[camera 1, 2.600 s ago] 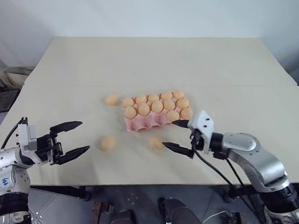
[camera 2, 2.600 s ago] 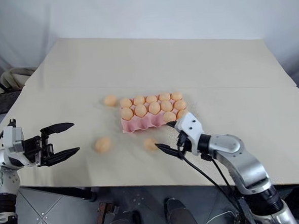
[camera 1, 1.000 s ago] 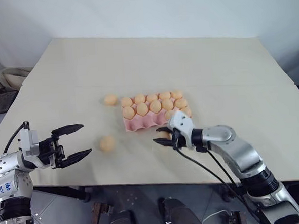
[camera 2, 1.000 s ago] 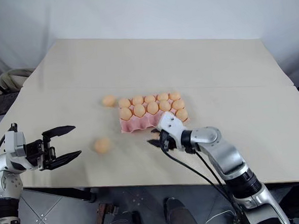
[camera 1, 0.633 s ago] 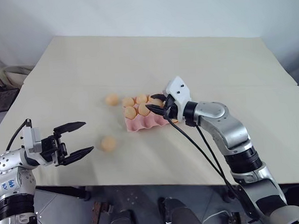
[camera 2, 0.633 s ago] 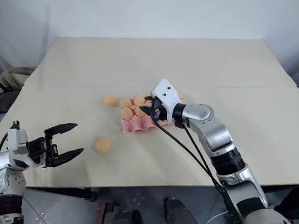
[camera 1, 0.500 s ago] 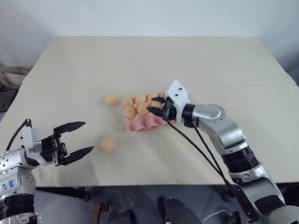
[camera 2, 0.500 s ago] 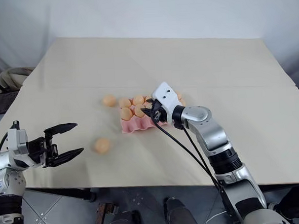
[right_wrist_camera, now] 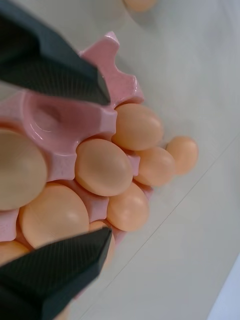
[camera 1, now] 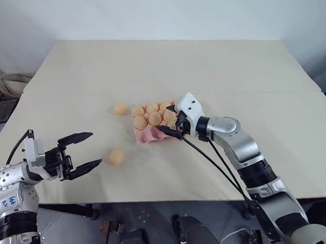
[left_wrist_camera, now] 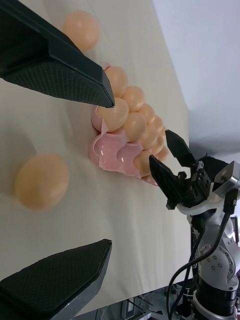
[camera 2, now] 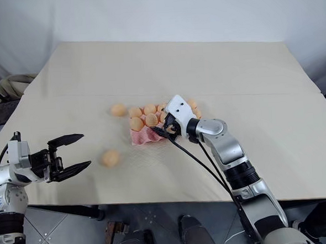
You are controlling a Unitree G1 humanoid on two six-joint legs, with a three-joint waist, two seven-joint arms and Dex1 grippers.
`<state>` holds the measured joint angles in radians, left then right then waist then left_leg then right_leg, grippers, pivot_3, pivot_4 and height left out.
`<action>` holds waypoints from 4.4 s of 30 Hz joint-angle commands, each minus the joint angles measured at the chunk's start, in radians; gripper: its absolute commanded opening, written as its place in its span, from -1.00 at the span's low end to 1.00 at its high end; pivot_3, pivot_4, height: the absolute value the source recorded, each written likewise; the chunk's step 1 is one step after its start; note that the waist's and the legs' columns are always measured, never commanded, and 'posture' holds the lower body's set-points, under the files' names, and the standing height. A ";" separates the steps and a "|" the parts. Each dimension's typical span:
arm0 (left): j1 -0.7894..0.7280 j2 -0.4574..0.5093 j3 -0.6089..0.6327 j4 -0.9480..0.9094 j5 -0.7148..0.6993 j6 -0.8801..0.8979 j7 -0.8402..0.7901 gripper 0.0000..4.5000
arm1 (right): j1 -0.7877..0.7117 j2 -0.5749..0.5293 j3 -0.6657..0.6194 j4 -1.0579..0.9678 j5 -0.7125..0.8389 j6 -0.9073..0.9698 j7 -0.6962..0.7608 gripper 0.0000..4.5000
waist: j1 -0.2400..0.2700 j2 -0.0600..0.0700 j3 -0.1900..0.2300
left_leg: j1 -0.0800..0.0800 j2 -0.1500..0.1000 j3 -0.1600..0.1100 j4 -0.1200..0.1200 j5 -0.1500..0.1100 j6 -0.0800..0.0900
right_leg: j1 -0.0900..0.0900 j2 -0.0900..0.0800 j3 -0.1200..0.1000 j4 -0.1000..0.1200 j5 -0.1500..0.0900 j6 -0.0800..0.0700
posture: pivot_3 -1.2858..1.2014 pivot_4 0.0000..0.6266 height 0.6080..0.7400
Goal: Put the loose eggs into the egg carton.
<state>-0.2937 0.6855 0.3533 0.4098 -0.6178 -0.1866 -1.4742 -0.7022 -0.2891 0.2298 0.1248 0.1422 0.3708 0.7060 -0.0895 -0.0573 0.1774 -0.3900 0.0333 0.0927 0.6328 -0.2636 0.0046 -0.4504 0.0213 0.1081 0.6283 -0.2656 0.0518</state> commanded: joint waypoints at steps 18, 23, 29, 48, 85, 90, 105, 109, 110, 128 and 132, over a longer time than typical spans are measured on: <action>0.155 -0.002 0.116 -0.181 0.001 -0.006 0.242 1.00 | 0.249 -0.367 -0.351 -0.332 0.375 -0.033 0.425 0.99 | 0.004 0.000 0.000 | 0.003 0.000 0.000 0.000 0.000 0.000 | 0.004 0.000 -0.001 -0.001 0.000 0.000 | 0.03 -0.52 1.00; 0.279 -0.030 0.161 -0.304 0.015 0.005 0.375 1.00 | 0.340 -0.472 -0.427 -0.270 0.382 -0.088 0.519 0.99 | 0.005 0.001 0.000 | 0.003 0.000 0.000 0.000 0.000 0.000 | 0.004 0.000 0.000 -0.002 0.000 0.000 | 0.03 -0.52 1.00; 0.476 -0.121 0.177 -0.569 0.051 0.077 0.609 1.00 | 0.424 -0.557 -0.485 -0.197 0.384 -0.119 0.578 0.99 | 0.005 0.001 0.000 | 0.004 0.000 0.000 0.000 0.000 0.000 | 0.005 0.000 0.000 -0.003 0.000 0.001 | 0.03 -0.52 1.00; 0.957 -0.352 0.257 -1.030 -0.038 0.259 0.904 1.00 | 0.487 -0.600 -0.509 -0.119 0.408 -0.109 0.659 0.99 | 0.000 0.001 0.001 | 0.005 -0.002 0.002 0.005 0.000 0.002 | 0.008 0.004 0.007 -0.010 -0.008 -0.012 | 0.03 -0.52 1.00; 0.387 -0.348 -0.245 -0.678 0.440 0.406 1.110 0.73 | 0.636 -0.511 -0.539 -0.310 0.484 -0.165 0.572 1.00 | 0.008 0.003 0.000 | 0.006 -0.001 0.002 0.006 -0.005 0.008 | 0.013 0.002 0.005 -0.010 0.001 0.008 | 0.03 -0.52 1.00; 0.364 -0.353 -0.247 -0.690 0.434 0.410 1.110 0.00 | 0.630 -0.510 -0.533 -0.302 0.477 -0.172 0.568 1.00 | 0.009 0.003 0.000 | 0.007 -0.001 0.003 0.006 -0.004 0.008 | 0.014 0.002 0.006 -0.010 0.001 0.008 | 0.03 -0.52 1.00; 0.141 -0.460 -0.369 -0.853 0.310 0.605 1.123 -0.41 | 0.580 -0.512 -0.501 -0.309 0.470 -0.153 0.540 1.00 | 0.012 0.003 0.000 | 0.005 -0.002 0.002 0.015 -0.004 0.008 | 0.015 0.002 0.005 -0.007 0.003 0.011 | 0.03 -0.52 1.00; 0.022 -0.510 -0.419 -0.751 0.361 0.630 1.164 -0.41 | 0.567 -0.512 -0.490 -0.311 0.466 -0.148 0.528 1.00 | 0.010 0.003 0.000 | 0.007 -0.002 0.002 0.016 -0.004 0.009 | 0.018 0.002 0.006 -0.007 0.003 0.011 | 0.03 -0.52 1.00; -0.001 -0.521 -0.427 -0.726 0.368 0.623 1.168 -0.41 | 0.564 -0.511 -0.487 -0.312 0.465 -0.147 0.525 1.00 | 0.010 0.003 0.000 | 0.008 -0.002 0.001 0.016 -0.004 0.009 | 0.019 0.002 0.006 -0.007 0.003 0.011 | 0.03 -0.52 1.00; -0.157 -0.551 -0.457 -0.500 0.408 0.701 1.172 0.12 | 0.596 -0.520 -0.504 -0.390 0.475 -0.108 0.451 1.00 | 0.012 0.003 0.000 | 0.012 -0.003 0.001 0.014 -0.005 0.008 | 0.022 0.003 0.007 -0.007 0.003 0.012 | 0.03 -0.52 1.00; -0.155 -0.555 -0.454 -0.527 0.398 0.718 1.166 0.72 | 0.579 -0.517 -0.492 -0.390 0.475 -0.100 0.441 1.00 | 0.010 0.003 0.000 | 0.012 -0.002 0.001 0.014 -0.005 0.008 | 0.022 0.003 0.007 -0.007 0.003 0.012 | 0.03 -0.52 1.00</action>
<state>-0.4282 0.1342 -0.0981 -0.0688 -0.2124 0.5279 -0.3009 -0.1092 -0.7988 -0.2432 -0.2344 0.6024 0.2689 1.1511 -0.0792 -0.0538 0.1777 -0.3779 0.0309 0.0938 0.6466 -0.2688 0.0126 -0.4285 0.0242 0.1148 0.6212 -0.2629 0.0634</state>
